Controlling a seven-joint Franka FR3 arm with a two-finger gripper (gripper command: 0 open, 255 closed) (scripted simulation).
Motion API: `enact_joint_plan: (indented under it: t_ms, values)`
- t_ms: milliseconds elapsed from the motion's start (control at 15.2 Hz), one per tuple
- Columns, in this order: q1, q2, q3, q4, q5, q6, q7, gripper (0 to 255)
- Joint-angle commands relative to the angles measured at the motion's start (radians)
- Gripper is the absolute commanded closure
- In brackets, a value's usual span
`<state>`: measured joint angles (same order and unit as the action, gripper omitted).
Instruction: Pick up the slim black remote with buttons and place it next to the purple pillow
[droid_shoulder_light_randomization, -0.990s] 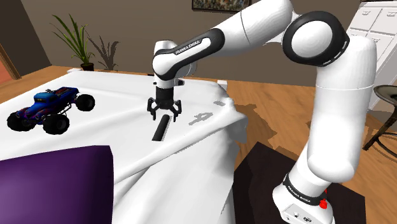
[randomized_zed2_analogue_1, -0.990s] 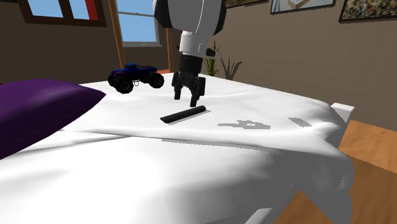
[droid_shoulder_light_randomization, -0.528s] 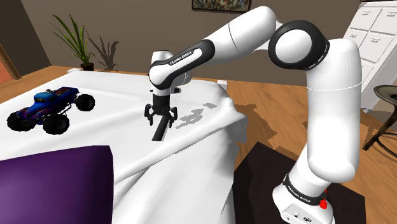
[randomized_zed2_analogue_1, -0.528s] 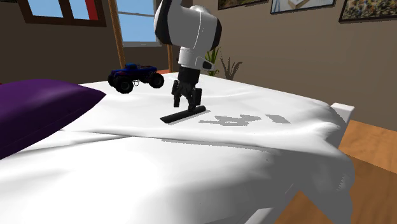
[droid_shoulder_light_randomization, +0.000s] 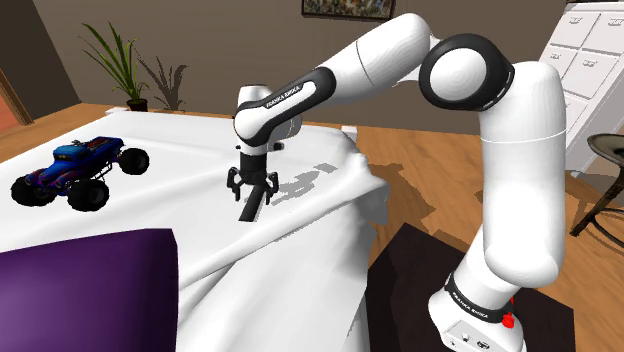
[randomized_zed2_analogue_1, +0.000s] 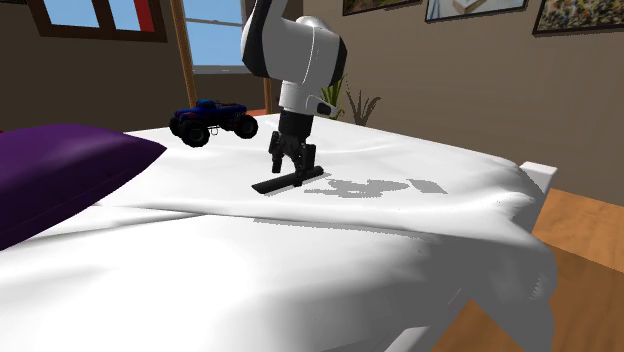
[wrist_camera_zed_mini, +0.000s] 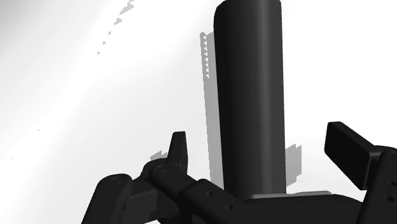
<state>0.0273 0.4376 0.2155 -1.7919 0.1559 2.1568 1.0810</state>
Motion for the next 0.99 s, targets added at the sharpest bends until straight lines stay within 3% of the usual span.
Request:
enact_joint_plan:
  t_ms: [0, 66, 132, 924]
  values:
    - [0.000, 0.000, 0.000, 0.000, 0.000, 0.000, 0.000, 0]
    - [0.000, 0.000, 0.000, 0.000, 0.000, 0.000, 0.000, 0]
    - [0.000, 0.000, 0.000, 0.000, 0.000, 0.000, 0.000, 255]
    - [-0.002, -0.021, 0.001, 0.011, 0.001, -0.032, 0.005, 255]
